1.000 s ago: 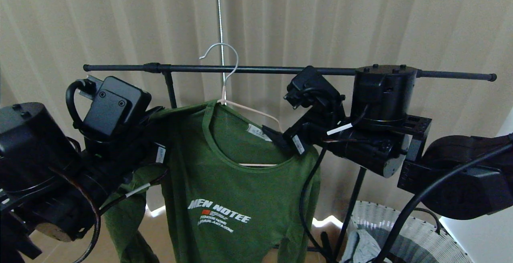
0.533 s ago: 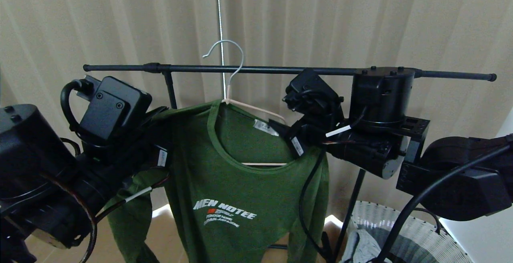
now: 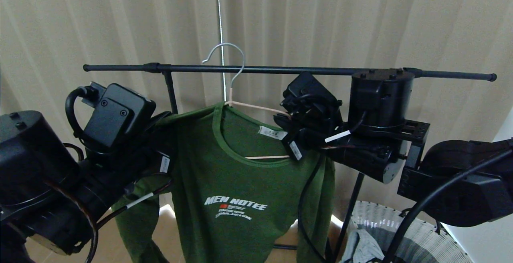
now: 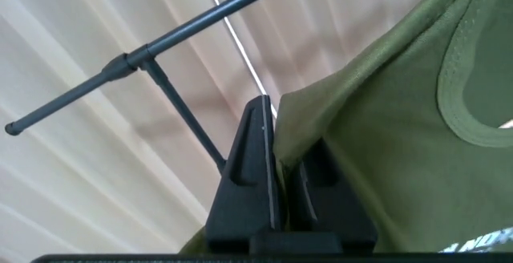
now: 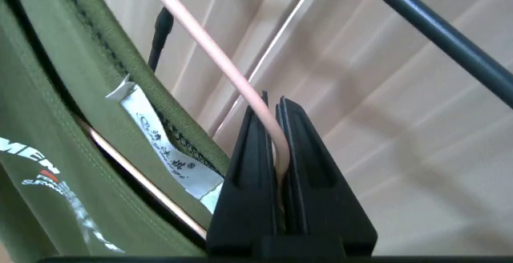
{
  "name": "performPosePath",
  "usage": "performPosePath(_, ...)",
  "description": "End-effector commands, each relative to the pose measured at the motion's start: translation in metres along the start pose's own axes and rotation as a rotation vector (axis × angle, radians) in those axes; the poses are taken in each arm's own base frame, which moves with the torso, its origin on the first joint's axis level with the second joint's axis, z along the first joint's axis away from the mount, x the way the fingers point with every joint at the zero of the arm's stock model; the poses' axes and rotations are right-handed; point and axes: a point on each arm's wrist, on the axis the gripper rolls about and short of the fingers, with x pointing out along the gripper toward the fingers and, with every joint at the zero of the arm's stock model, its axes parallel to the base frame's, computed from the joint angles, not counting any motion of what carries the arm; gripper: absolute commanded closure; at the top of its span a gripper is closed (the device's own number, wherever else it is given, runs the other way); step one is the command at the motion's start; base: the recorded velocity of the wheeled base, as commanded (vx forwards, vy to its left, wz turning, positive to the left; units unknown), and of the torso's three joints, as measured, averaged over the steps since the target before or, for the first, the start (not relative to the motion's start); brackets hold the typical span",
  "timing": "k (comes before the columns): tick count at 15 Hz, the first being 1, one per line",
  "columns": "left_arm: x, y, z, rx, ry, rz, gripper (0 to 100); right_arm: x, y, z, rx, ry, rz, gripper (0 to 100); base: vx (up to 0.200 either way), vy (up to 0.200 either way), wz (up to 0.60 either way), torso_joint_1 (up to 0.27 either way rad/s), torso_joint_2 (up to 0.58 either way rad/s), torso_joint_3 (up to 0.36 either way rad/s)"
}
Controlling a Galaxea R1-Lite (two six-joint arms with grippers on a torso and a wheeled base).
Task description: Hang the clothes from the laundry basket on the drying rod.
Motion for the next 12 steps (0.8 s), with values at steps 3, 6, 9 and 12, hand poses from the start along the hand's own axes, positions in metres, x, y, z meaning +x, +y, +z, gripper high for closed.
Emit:
performPosePath(3,-0.005,0.000,-0.003,-0.034,0.005,-0.013,0,-0.019,-0.003,-0.002,0.000,-0.012,-0.009,100,0.000,0.000,0.00,0.000,0.00,0.000)
performPosePath(6,-0.015,0.001,-0.008,-0.036,-0.002,-0.054,0,-0.032,-0.015,-0.004,0.008,-0.001,-0.057,100,0.000,0.000,0.00,0.000,0.00,0.000)
performPosePath(9,-0.032,0.005,-0.023,-0.027,0.022,-0.086,0,-0.049,-0.035,-0.012,0.021,0.017,-0.118,100,0.000,0.000,0.00,0.000,0.00,0.000)
performPosePath(12,-0.044,0.016,-0.050,-0.049,0.114,-0.058,0,-0.072,-0.049,-0.012,0.029,0.004,-0.166,100,0.000,0.000,0.00,0.000,0.00,0.000)
